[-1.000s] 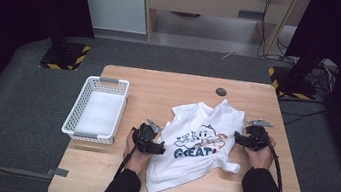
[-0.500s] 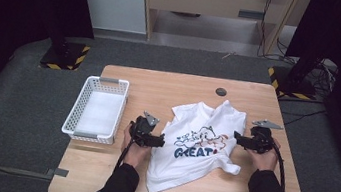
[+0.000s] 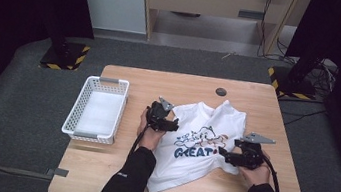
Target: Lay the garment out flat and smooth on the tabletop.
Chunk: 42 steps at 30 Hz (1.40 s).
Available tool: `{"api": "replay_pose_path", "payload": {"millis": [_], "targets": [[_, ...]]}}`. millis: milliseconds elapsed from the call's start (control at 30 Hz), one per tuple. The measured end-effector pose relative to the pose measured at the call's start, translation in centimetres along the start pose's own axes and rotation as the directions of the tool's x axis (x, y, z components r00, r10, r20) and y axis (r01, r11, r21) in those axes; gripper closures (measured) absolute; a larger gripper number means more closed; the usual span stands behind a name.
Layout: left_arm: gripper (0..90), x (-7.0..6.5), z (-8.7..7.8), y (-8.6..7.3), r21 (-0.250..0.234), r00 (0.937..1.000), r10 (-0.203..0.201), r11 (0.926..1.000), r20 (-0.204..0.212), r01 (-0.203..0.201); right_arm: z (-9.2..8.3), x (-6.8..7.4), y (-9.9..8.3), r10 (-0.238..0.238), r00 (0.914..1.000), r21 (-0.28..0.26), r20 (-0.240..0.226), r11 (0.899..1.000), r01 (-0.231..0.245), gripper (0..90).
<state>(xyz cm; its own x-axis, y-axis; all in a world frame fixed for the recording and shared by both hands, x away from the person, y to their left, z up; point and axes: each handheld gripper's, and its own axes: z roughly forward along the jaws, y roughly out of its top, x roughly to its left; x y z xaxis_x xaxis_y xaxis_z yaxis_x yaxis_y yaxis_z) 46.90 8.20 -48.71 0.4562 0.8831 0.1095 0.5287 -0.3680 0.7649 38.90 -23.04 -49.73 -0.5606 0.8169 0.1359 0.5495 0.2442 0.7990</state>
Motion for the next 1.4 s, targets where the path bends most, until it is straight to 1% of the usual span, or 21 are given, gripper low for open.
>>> {"api": "replay_pose_path", "payload": {"millis": [67,167,300,333,400,467,533,567,600,667,733,800,867,900,967,1033,1100,1167,1233,1333,1400], "targets": [[20.1,-0.2,0.9,0.3,0.012,1.0,-0.002,0.9999,0.001,0.002,0.0,0.9,-0.4,-0.012,0.9995,0.009,-0.028,1.0,0.012,23.3],[21.8,-0.7,2.3,0.5,0.029,1.0,0.0,0.9996,-0.002,0.0,0.1,1.9,-0.9,-0.032,0.998,0.025,-0.055,0.999,0.034,24.5],[21.8,-1.4,4.1,0.3,0.039,1.0,-0.004,0.9992,-0.008,0.005,0.4,2.8,-1.6,-0.043,0.9959,0.05,-0.08,0.998,0.047,25.6],[21.7,-1.6,4.6,0.2,0.047,0.9999,0.001,0.9989,-0.014,0.0,0.4,3.0,-1.8,-0.043,0.9953,0.057,-0.087,0.997,0.048,25.9],[21.4,-1.8,5.3,0.1,0.057,0.9991,0.019,0.9982,-0.037,-0.017,0.6,3.4,-2.2,-0.053,0.9947,0.076,-0.088,0.995,0.06,26.0],[21.0,-1.9,5.9,0.0,0.062,0.9977,0.028,0.9978,-0.061,-0.025,0.8,3.5,-2.5,-0.074,0.994,0.092,-0.08,0.993,0.081,26.1],[20.6,-1.9,6.3,-0.1,0.054,0.9969,0.023,0.9984,-0.075,-0.019,0.8,3.5,-2.8,-0.077,0.9945,0.099,-0.072,0.992,0.084,26.7],[20.6,-1.9,6.4,-0.2,0.047,0.9962,0.018,0.9988,-0.085,-0.014,0.8,3.5,-3.0,-0.081,0.9943,0.097,-0.07,0.991,0.087,26.9],[20.4,-1.9,6.4,-0.2,0.044,0.9952,0.015,0.999,-0.096,-0.011,0.7,3.5,-3.1,-0.078,0.9945,0.106,-0.069,0.991,0.086,27.0],[20.3,-1.7,6.5,-0.2,0.041,0.9928,0.012,0.9991,-0.119,-0.007,0.5,3.6,-3.3,-0.093,0.9936,0.107,-0.064,0.989,0.099,28.1],[20.2,-1.3,6.6,-0.2,0.043,0.9905,-0.006,0.999,-0.138,0.012,0.3,3.9,-3.5,-0.106,0.9925,0.114,-0.061,0.987,0.112,29.6],[20.2,-0.7,6.5,-0.3,0.048,0.9847,-0.022,0.9984,-0.173,0.031,0.2,4.0,-3.8,-0.113,0.9917,0.126,-0.061,0.985,0.12,29.6],[20.2,0.0,6.4,-0.4,0.052,0.9793,-0.041,0.9973,-0.198,0.052,0.0,4.0,-4.1,-0.116,0.9911,0.135,-0.066,0.983,0.124,29.1],[20.2,0.4,6.4,-0.5,0.054,0.9772,-0.051,0.9965,-0.206,0.064,-0.2,4.1,-4.3,-0.118,0.9906,0.139,-0.068,0.982,0.127,28.8],[19.7,1.1,6.3,-0.7,0.053,0.974,-0.087,0.9935,-0.209,0.1,-0.6,4.1,-4.7,-0.12,0.9898,0.146,-0.077,0.981,0.13,28.4],[19.0,1.6,6.3,-0.8,0.052,0.9707,-0.106,0.9914,-0.215,0.12,-1.1,4.1,-5.1,-0.112,0.9896,0.148,-0.09,0.981,0.124,28.4],[18.4,1.8,6.3,-0.9,0.054,0.9699,-0.104,0.9914,-0.22,0.119,-1.7,4.2,-5.6,-0.097,0.9896,0.162,-0.106,0.98,0.114,28.2],[17.8,2.0,6.3,-0.8,0.061,0.9705,-0.106,0.9907,-0.217,0.122,-2.2,4.2,-6.2,-0.099,0.9882,0.167,-0.117,0.979,0.118,27.8],[17.6,2.0,6.3,-0.7,0.074,0.9711,-0.106,0.9895,-0.214,0.124,-2.7,4.3,-6.4,-0.088,0.9879,0.173,-0.128,0.979,0.109,27.4],[17.7,1.9,5.8,-0.4,0.096,0.9752,-0.1,0.988,-0.198,0.121,-3.2,4.4,-6.5,-0.076,0.9877,0.165,-0.136,0.981,0.099,25.4],[17.6,1.8,5.0,-0.1,0.082,0.9795,-0.108,0.9889,-0.17,0.124,-3.6,4.4,-6.2,-0.072,0.988,0.148,-0.137,0.985,0.092,23.9]]}}
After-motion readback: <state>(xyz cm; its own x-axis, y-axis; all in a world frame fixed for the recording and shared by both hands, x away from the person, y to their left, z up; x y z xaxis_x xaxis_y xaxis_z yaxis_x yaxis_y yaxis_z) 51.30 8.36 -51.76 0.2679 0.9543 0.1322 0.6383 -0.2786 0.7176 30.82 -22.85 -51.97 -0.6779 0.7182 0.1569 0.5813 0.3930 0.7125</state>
